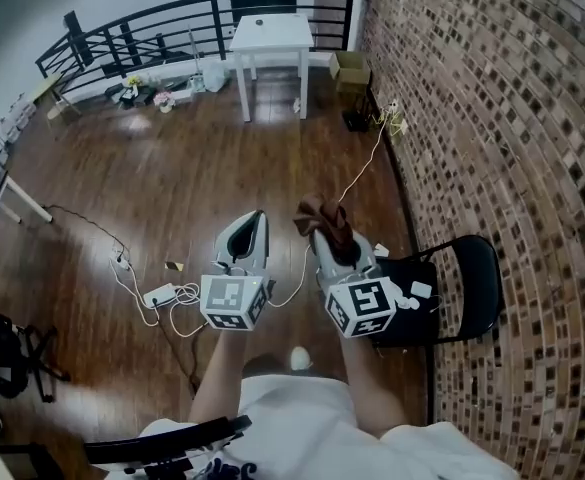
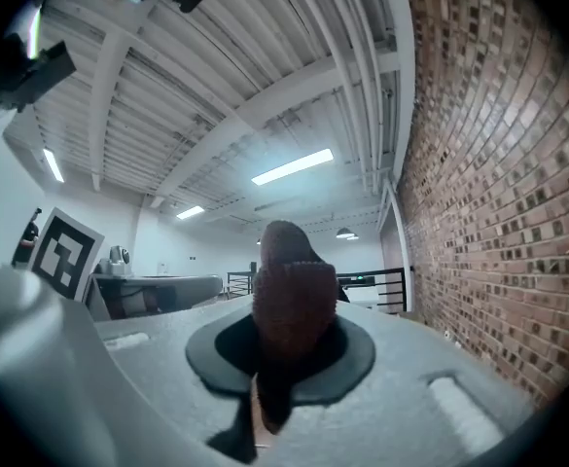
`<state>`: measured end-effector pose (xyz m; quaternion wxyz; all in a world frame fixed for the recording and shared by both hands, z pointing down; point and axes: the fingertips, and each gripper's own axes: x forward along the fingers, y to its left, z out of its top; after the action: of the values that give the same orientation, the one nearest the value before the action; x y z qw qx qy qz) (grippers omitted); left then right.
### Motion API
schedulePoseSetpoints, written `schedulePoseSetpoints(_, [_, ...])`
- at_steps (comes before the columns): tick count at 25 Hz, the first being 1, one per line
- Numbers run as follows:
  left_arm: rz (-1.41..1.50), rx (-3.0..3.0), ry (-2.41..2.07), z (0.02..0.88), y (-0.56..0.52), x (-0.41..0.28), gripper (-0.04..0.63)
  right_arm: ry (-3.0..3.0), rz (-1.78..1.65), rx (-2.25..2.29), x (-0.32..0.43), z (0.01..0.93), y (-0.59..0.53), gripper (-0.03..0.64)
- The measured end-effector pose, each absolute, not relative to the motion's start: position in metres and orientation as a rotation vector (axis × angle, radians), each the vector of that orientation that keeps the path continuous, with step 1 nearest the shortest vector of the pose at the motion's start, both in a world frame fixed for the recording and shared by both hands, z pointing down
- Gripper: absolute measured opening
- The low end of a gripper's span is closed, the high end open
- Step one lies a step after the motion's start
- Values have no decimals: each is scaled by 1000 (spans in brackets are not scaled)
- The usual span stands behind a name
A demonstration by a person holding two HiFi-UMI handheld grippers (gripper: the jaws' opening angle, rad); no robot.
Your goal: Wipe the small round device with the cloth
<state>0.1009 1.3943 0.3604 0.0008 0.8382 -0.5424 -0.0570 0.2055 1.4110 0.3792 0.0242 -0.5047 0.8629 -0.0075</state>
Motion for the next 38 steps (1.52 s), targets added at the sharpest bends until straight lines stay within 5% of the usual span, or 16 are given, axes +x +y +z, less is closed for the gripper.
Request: schedulePoseSetpoints(38, [-212, 2492, -1744, 389, 994, -67, 15, 2843, -28, -1442, 31, 398, 1010, 29])
